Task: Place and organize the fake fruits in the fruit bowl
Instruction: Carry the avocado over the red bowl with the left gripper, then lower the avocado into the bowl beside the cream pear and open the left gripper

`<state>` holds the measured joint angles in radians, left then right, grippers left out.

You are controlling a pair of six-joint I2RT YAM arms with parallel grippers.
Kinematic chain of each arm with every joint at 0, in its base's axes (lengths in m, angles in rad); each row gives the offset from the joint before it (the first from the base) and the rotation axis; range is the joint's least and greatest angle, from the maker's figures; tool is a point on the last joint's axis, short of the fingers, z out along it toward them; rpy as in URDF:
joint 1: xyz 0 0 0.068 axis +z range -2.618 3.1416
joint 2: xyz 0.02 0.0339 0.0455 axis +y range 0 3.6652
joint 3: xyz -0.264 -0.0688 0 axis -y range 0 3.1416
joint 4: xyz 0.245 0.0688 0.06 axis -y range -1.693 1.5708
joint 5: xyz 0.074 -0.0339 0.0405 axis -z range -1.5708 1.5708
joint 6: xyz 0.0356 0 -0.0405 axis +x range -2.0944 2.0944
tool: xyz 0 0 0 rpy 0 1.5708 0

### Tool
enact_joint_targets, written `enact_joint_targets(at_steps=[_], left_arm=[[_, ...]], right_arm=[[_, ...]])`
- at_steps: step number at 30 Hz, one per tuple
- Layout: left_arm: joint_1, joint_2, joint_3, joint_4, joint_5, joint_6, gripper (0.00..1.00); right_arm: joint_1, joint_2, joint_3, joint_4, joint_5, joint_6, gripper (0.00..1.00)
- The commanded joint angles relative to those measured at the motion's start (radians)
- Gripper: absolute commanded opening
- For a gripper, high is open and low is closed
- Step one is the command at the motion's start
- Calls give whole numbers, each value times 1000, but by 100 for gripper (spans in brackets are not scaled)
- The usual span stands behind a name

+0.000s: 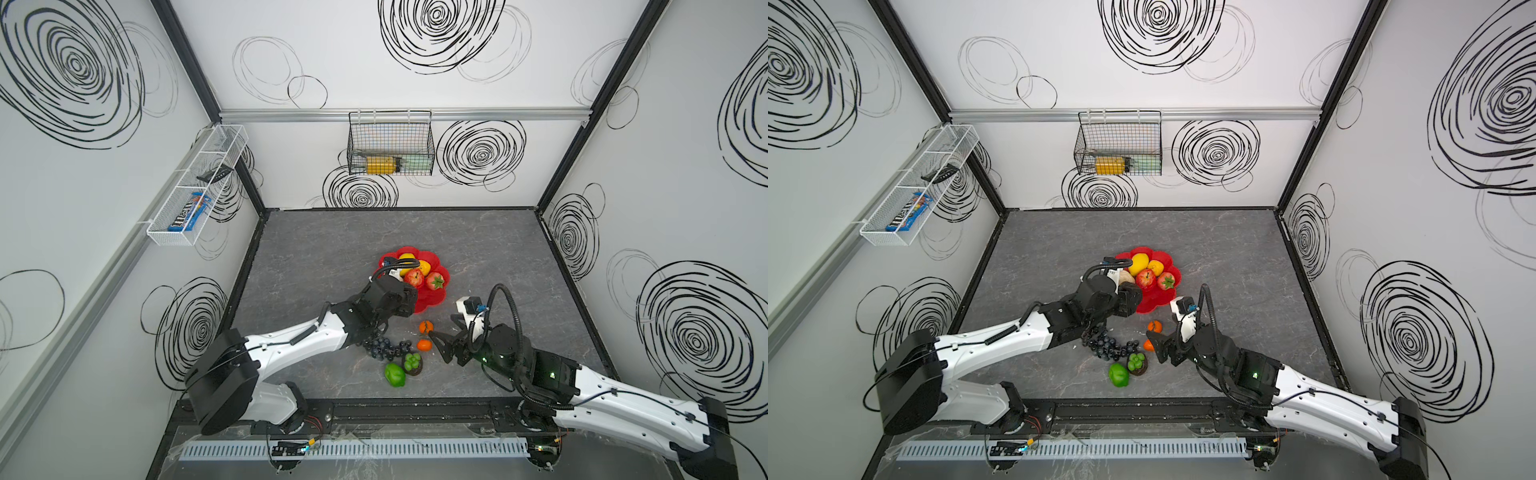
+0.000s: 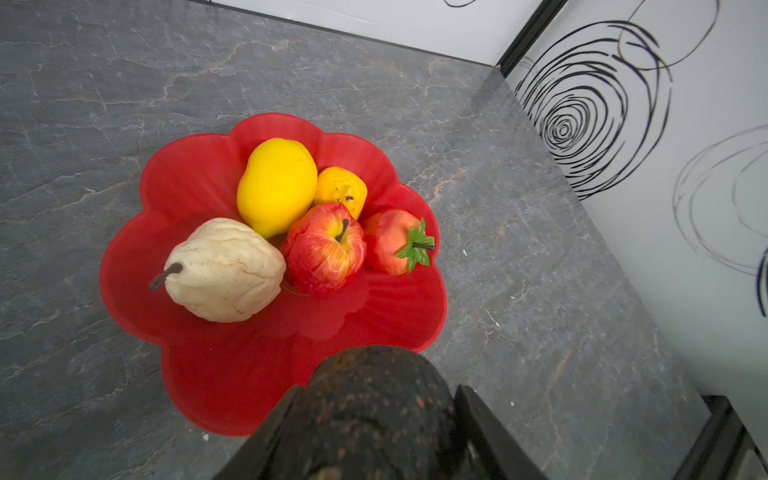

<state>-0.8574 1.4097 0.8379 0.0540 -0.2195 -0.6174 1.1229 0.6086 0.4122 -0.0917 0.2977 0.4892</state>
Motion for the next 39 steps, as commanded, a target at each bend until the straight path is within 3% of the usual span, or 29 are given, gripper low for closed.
enact_joint_targets(at_steps=[1, 13, 29, 39], left_arm=[[-4, 57, 55, 30, -61, -33, 60], [9, 240, 98, 82, -121, -216, 61], [21, 347, 171, -3, -191, -273, 64], [32, 373, 182, -26, -178, -287, 68]], right_arm=[[-10, -31, -10, -37, 19, 39, 91], [-20, -82, -60, -11, -21, 79, 91], [-29, -115, -92, 7, -48, 85, 91], [-37, -113, -96, 17, -65, 82, 91]])
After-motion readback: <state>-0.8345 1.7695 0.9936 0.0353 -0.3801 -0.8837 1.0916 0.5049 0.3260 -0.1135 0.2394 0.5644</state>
